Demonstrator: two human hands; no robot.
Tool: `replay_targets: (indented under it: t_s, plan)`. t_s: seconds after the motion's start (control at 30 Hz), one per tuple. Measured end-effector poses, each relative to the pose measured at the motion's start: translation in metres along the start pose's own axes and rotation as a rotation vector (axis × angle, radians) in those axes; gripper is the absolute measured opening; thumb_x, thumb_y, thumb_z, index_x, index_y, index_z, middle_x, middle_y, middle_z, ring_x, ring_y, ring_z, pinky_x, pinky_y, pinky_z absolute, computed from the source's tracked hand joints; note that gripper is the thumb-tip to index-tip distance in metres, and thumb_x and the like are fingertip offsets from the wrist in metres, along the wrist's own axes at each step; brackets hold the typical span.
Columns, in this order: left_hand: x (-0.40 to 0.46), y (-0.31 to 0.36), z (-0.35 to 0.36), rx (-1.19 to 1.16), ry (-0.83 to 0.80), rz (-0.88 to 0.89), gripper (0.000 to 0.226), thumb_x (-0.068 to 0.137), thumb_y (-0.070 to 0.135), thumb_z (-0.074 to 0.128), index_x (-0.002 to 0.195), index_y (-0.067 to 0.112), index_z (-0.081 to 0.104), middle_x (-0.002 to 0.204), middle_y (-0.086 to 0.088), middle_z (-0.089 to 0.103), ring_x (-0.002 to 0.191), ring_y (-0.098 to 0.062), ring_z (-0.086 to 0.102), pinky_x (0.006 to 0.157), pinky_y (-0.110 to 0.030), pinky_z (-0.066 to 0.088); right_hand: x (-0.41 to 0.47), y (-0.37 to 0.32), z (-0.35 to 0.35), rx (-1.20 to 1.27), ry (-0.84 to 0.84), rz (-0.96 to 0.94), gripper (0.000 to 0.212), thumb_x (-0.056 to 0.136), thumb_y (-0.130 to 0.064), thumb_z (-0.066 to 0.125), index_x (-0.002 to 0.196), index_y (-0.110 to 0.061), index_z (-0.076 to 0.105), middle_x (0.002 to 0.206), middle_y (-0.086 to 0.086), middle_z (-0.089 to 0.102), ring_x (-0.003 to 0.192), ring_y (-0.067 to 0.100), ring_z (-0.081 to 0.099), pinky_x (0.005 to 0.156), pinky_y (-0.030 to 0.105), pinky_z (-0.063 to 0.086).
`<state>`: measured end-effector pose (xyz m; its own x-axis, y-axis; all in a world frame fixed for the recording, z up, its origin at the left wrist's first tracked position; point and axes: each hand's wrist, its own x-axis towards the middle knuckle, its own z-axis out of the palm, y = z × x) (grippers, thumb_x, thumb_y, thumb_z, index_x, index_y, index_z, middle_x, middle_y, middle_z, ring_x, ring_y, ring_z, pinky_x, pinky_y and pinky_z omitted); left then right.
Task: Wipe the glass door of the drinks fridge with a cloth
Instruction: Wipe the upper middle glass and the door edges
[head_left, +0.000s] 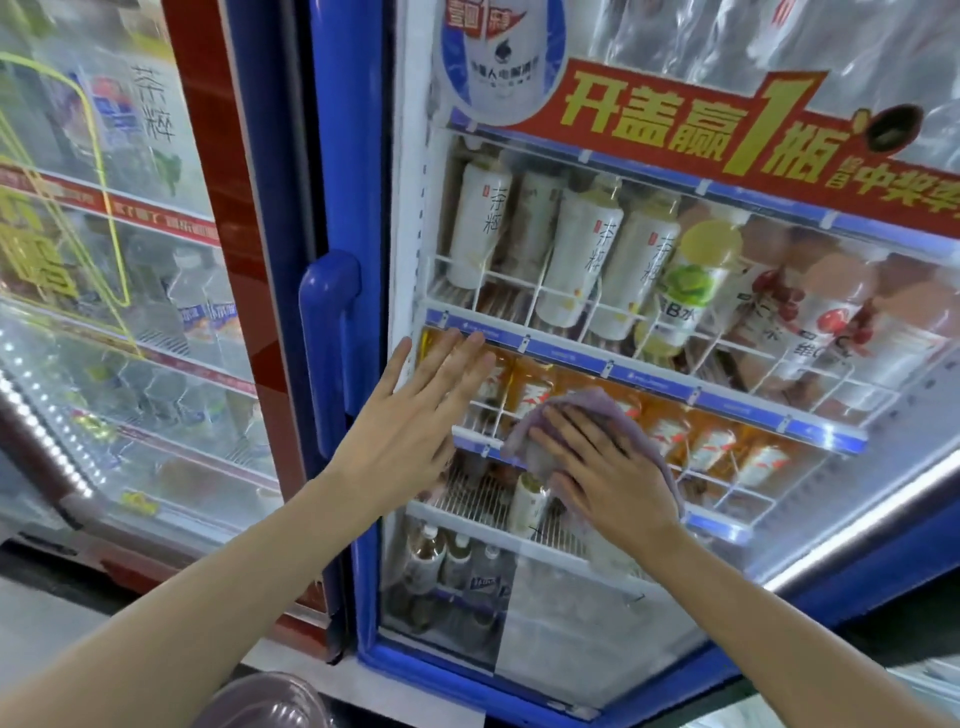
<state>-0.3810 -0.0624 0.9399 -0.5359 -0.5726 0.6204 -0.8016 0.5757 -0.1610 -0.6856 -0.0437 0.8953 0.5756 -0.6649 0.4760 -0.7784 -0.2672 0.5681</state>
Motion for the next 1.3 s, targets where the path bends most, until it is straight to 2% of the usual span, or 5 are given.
replay_targets:
  t_s: [0.27,0.63,0.9,1.1,1.3]
  plan:
    - [-0.027,-0.052,-0.021,0.055,0.207,-0.157,0.080,0.096,0.013,0.049,0.168,0.013,0.014,0.176,-0.010,0.007,0.163,-0.030,0.006,0.129,-0.059,0.004,0.109,0.014,-0.050,-0.011,0.210,0.278,0.067,0.109,-0.047,0.033,0.169,-0.022,0.015,0.177,0.004,-0.006,0.164,0.025,-0.005,0.130,0.044,-0.010]
    - [-0.051,-0.098,-0.006,0.094,0.204,-0.073,0.081,0.096,0.017,0.052,0.168,0.012,0.014,0.177,-0.006,0.005,0.163,-0.025,0.005,0.131,-0.052,0.004,0.069,-0.054,0.002,0.003,-0.012,-0.002,0.067,0.107,-0.042,0.041,0.167,-0.018,0.024,0.177,0.002,0.008,0.164,0.018,-0.002,0.130,0.038,-0.012]
    - [-0.055,-0.110,0.001,0.098,0.229,-0.023,0.078,0.101,0.022,0.049,0.168,0.013,0.010,0.177,-0.002,0.002,0.163,-0.022,0.004,0.131,-0.048,-0.001,0.174,-0.035,-0.047,-0.006,0.253,0.312,0.069,0.108,-0.051,0.034,0.169,-0.024,0.016,0.177,0.005,-0.003,0.164,0.026,-0.003,0.130,0.045,-0.012]
    - [-0.056,-0.111,0.008,0.067,0.263,-0.024,0.078,0.100,0.022,0.050,0.168,0.014,0.012,0.177,-0.001,0.004,0.163,-0.022,0.006,0.131,-0.047,0.000,0.126,-0.098,-0.004,0.039,0.047,0.064,0.072,0.105,-0.039,0.046,0.167,-0.018,0.017,0.177,0.004,0.000,0.164,0.021,0.000,0.131,0.040,-0.009]
    - [-0.058,-0.120,0.007,0.084,0.254,0.028,0.071,0.106,0.028,0.042,0.168,0.014,0.010,0.177,-0.001,0.003,0.163,-0.022,0.005,0.131,-0.047,-0.001,0.122,-0.086,-0.011,0.020,0.060,0.073,0.072,0.104,-0.045,0.054,0.166,-0.023,0.027,0.177,0.000,0.010,0.163,0.016,0.007,0.132,0.038,0.003]
